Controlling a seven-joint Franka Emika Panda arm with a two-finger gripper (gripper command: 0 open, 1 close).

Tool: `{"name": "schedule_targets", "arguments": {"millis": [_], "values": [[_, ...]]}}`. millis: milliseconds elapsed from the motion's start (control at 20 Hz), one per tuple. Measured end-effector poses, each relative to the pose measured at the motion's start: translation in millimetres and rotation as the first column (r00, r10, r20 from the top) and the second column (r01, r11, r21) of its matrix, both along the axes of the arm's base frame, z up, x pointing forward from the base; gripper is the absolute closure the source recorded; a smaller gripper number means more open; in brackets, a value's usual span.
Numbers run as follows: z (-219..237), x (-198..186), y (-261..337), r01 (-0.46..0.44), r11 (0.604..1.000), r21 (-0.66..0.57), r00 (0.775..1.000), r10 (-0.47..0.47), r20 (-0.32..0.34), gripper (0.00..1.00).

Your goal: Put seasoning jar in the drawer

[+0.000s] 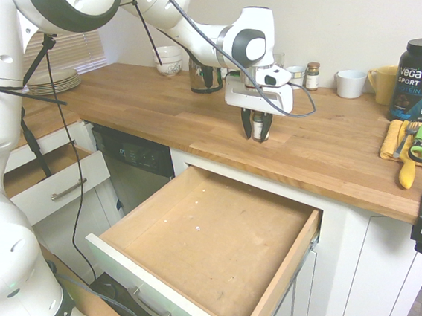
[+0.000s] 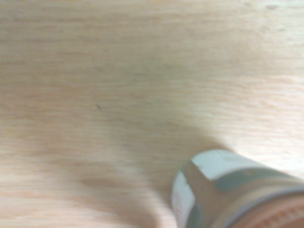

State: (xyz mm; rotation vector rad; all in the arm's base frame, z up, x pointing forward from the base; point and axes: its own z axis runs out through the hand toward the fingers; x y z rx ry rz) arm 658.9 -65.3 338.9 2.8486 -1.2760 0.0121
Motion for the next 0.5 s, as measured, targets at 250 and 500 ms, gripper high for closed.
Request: {"name": "schedule_targets", "arguments": {"millis": [250,500], "values": [[1,11,7,-0.011,1.0,-0.001,1.0,0.011,-0.005,1.0],[2,14,7,-0.012,1.0,-0.002,1.0,0.012,-0.005,1.0]]}}
